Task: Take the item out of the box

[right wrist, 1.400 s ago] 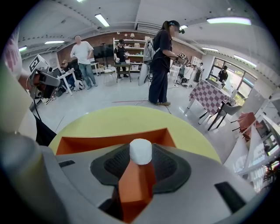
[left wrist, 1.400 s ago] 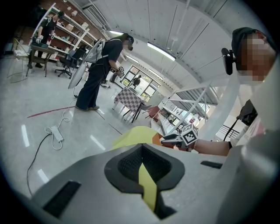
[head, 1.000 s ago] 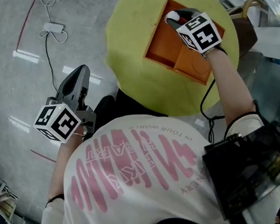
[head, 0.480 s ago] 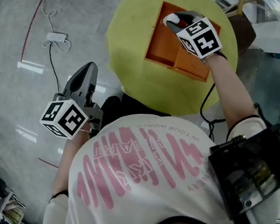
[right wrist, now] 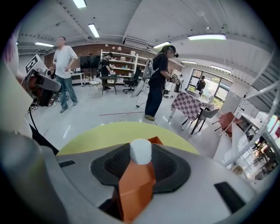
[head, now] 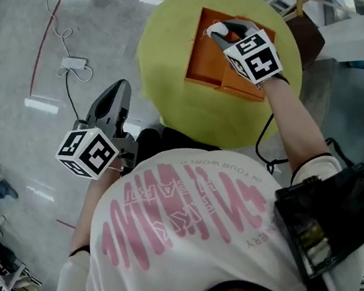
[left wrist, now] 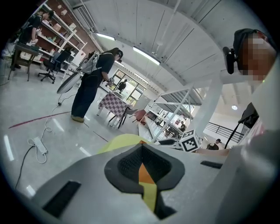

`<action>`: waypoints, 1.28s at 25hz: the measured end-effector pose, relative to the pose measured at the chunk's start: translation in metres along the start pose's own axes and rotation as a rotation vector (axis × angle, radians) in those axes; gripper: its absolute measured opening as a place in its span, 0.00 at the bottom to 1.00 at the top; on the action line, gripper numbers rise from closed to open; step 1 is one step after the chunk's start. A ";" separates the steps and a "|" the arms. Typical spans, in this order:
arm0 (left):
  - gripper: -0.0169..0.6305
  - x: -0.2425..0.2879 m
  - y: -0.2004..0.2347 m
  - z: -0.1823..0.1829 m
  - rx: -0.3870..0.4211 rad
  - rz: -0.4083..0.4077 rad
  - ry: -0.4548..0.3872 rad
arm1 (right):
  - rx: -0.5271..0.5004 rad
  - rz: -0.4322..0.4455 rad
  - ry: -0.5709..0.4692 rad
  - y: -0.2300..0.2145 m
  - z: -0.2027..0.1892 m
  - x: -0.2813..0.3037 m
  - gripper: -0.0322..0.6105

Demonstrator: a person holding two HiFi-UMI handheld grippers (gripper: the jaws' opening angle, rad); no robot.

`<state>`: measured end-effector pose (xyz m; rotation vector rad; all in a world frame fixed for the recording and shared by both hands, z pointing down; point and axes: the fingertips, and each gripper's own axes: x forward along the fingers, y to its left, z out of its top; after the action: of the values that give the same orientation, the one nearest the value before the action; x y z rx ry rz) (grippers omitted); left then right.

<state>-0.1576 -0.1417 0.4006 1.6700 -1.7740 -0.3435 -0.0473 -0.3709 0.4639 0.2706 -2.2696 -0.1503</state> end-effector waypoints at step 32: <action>0.04 -0.011 -0.040 0.075 0.069 -0.320 -0.017 | 0.313 -0.386 -0.240 0.047 0.068 -0.164 0.28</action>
<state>-0.1739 -0.1556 0.3179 2.0098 -1.5432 -0.4427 -0.0015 -0.2836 0.3083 0.8989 -2.4510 -0.0259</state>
